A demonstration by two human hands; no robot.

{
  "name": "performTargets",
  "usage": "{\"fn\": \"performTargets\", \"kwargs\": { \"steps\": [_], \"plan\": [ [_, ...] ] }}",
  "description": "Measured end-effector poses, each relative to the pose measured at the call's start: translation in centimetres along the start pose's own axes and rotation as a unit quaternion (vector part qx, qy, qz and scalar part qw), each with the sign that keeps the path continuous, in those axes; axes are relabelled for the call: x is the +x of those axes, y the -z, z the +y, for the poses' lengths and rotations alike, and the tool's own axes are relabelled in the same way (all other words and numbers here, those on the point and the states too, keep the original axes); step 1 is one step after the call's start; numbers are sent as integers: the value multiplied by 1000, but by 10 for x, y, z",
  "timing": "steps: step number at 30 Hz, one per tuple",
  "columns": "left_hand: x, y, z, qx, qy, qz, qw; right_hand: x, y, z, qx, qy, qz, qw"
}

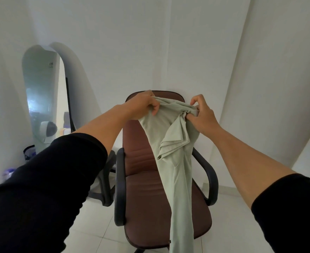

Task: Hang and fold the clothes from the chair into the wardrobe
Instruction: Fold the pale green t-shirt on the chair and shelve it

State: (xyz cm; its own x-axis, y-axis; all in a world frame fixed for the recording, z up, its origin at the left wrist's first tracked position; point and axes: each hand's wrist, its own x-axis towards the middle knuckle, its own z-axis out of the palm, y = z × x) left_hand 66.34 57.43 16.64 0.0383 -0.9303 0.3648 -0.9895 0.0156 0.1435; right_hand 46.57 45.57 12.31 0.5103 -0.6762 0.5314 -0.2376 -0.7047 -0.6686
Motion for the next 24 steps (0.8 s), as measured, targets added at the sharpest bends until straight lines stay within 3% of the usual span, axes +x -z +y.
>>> {"fn": "performTargets", "kwargs": {
  "steps": [4,9,14,18,24],
  "plan": [
    [2,6,4,101,1,10,995,-2,-1,4,-137,92,17,986],
    [3,18,19,199,-14,19,980,-15,9,10,-224,152,-47,961],
    [-1,16,23,152,-48,-41,986,-27,28,13,-301,99,-193,929],
    [-15,10,28,192,-58,-99,975,-37,39,25,-295,80,-230,924],
    [-44,-2,52,233,-39,-95,967,-52,56,34,-307,91,-265,910]
  ]
}}
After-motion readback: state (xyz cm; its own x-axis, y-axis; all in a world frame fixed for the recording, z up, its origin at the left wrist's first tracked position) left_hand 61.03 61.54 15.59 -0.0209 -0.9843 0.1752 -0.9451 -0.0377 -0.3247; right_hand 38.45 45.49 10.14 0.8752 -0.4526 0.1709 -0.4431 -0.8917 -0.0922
